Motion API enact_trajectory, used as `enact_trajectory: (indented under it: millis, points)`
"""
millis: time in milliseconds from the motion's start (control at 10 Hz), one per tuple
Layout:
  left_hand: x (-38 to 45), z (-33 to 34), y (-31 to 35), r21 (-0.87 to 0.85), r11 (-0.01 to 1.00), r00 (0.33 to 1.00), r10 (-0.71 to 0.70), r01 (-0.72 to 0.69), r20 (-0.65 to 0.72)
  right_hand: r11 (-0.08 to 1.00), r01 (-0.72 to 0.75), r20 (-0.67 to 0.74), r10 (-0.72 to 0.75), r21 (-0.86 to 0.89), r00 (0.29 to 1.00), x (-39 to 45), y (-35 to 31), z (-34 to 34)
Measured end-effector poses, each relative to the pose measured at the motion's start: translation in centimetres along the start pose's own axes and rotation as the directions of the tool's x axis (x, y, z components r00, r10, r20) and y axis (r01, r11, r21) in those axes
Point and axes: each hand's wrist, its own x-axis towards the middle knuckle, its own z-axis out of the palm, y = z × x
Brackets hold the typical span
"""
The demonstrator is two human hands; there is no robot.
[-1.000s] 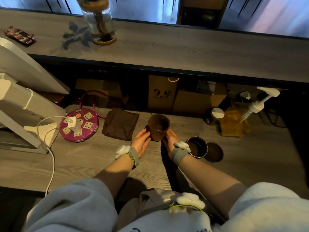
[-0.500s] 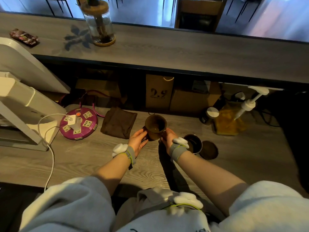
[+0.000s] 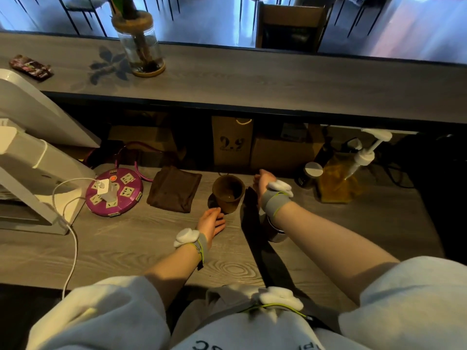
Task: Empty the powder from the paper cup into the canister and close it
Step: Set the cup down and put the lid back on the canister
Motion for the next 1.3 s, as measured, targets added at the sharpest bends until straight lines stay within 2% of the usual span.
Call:
enact_trajectory:
  millis: [100, 200, 300, 400, 600, 700, 800, 900, 1000, 1100, 1200, 1300]
  points:
    - [-0.7, 1.2, -1.0, 0.066, 0.997, 0.998, -0.030, 0.026, 0.050, 0.998, 0.057, 0.023, -0.056, -0.010, 0.998, 0.1, -1.5, -1.1]
    - [-1.1, 2.4, -1.5, 0.123, 0.991, 0.992, -0.058, 0.045, 0.107, 0.985, 0.126, 0.025, -0.124, -0.118, 0.992, 0.8, -2.3, -2.5]
    - [-1.7, 3.8, -1.5, 0.165, 0.985, 0.983, -0.070, 0.042, 0.171, 0.946, 0.179, 0.091, -0.160, -0.269, 0.983, 0.9, -3.3, -4.6]
    - [-2.1, 5.1, -1.4, 0.206, 0.978, 0.976, -0.064, 0.021, 0.209, 0.907, 0.163, 0.057, -0.153, -0.388, 0.987, 1.1, -3.6, -6.9]
    - [-2.3, 7.4, -1.3, 0.234, 0.972, 0.974, -0.047, -0.007, 0.223, 0.778, 0.064, 0.074, -0.022, -0.625, 0.997, 1.4, -3.7, -12.6]
    - [-2.1, 8.1, -1.3, 0.238, 0.971, 0.975, -0.040, -0.013, 0.218, 0.463, 0.151, 0.119, -0.099, -0.873, 0.988, 1.5, -2.5, -14.5]
    - [-1.8, 8.5, -1.5, 0.250, 0.968, 0.972, -0.046, -0.014, 0.232, 0.203, 0.243, 0.238, -0.048, -0.948, 0.970, 0.5, -1.0, -16.1]
    - [-1.8, 8.7, -1.5, 0.258, 0.966, 0.966, -0.060, -0.007, 0.250, 0.058, 0.243, 0.243, -0.002, -0.968, 0.970, 0.4, 1.0, -16.7]
    - [-1.9, 9.0, -1.4, 0.254, 0.967, 0.966, -0.056, -0.010, 0.252, -0.132, 0.176, 0.186, -0.068, -0.976, 0.980, -0.1, 2.8, -17.0]
    - [-2.0, 9.0, -1.5, 0.257, 0.966, 0.965, -0.048, -0.020, 0.256, -0.138, 0.216, 0.214, 0.027, -0.967, 0.976, -0.3, 3.9, -17.8]
    - [-2.0, 9.0, -1.5, 0.266, 0.964, 0.966, -0.058, -0.012, 0.253, -0.163, 0.207, 0.202, 0.049, -0.965, 0.978, 0.1, 4.3, -18.4]
    - [-2.0, 8.9, -1.5, 0.272, 0.962, 0.965, -0.059, -0.013, 0.255, -0.128, 0.142, 0.136, 0.056, -0.981, 0.989, 0.1, 4.5, -18.0]
